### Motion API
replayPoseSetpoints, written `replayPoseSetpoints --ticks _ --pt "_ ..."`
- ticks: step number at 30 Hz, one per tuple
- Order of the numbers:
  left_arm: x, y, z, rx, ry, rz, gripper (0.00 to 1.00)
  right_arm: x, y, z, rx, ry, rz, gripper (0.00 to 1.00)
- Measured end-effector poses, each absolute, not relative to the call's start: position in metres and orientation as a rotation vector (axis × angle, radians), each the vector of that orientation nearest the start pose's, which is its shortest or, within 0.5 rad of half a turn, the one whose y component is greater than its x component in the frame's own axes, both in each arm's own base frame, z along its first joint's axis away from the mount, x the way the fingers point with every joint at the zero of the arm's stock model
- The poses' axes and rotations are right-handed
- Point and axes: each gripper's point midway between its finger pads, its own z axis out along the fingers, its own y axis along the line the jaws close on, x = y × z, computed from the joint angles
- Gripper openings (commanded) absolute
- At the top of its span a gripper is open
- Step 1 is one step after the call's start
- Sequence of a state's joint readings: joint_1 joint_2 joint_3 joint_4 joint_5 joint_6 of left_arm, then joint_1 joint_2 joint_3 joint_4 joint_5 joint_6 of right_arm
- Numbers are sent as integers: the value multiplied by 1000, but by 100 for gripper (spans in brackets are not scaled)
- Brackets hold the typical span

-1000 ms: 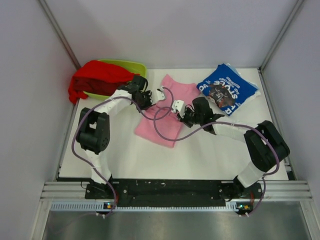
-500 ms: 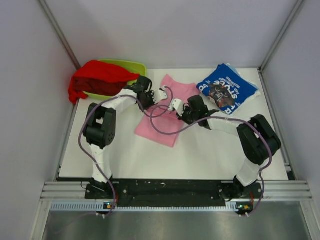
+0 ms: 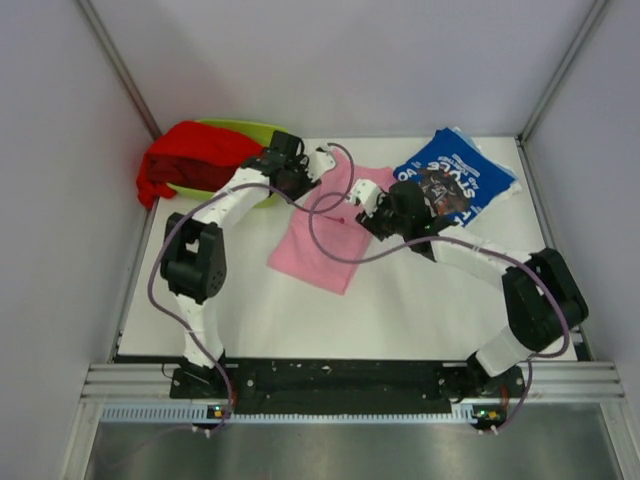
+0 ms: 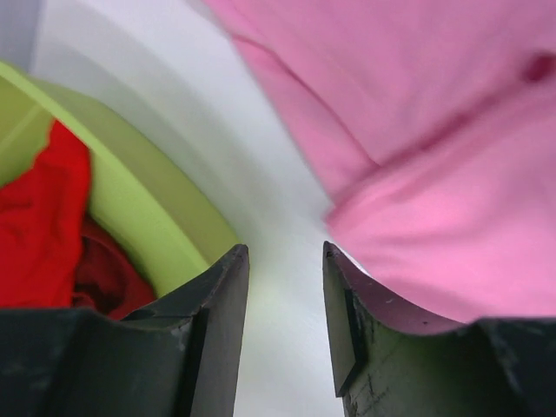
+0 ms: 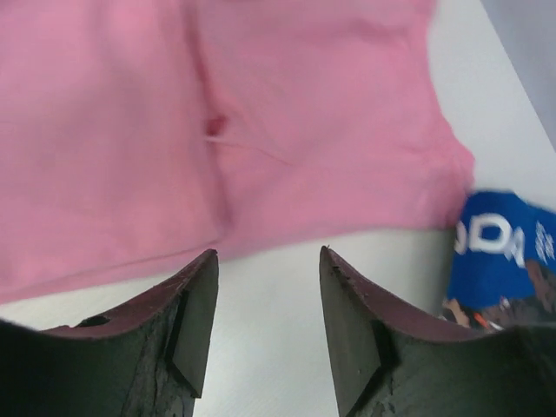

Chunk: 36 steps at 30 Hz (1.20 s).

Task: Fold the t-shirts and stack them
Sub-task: Fold the folded rectangular tshirt in 1/3 of the way, then grab one side of the 2/3 rectangular tshirt with both arms

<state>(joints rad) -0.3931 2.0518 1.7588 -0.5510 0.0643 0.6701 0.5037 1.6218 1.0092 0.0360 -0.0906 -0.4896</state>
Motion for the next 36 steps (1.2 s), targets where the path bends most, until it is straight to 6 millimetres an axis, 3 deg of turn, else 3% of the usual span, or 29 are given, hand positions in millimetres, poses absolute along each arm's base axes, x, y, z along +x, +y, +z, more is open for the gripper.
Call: replayPoseSetpoints --ticks 2,4,7,10,15,21,27,32,34,36 --pt "464 -189 130 1339 2033 -27 49 370 244 128 -1193 1750 159 60" --pt "424 -185 136 1446 1980 -94 52 324 278 128 -1366 1613 237 61" --pt "376 -177 140 1593 1872 -150 57 258 317 106 -1614 1456 344 61" --pt "340 -167 122 1737 1806 -192 59 228 324 77 -1762 1424 361 61" --pt "316 -153 73 1888 1793 -225 61 224 314 33 -1891 1478 283 59" --pt "322 -148 54 1959 1737 -178 60 228 316 31 -1928 1450 244 49" --pt "322 -140 32 2034 1749 -153 60 225 313 26 -1944 1465 246 26" --pt "317 -135 27 2071 1748 -147 59 224 314 22 -1955 1471 253 4" --pt "317 -134 26 2078 1748 -146 53 224 315 22 -1953 1478 253 0" --pt "316 -134 25 2082 1751 -145 36 224 315 22 -1950 1482 251 0"
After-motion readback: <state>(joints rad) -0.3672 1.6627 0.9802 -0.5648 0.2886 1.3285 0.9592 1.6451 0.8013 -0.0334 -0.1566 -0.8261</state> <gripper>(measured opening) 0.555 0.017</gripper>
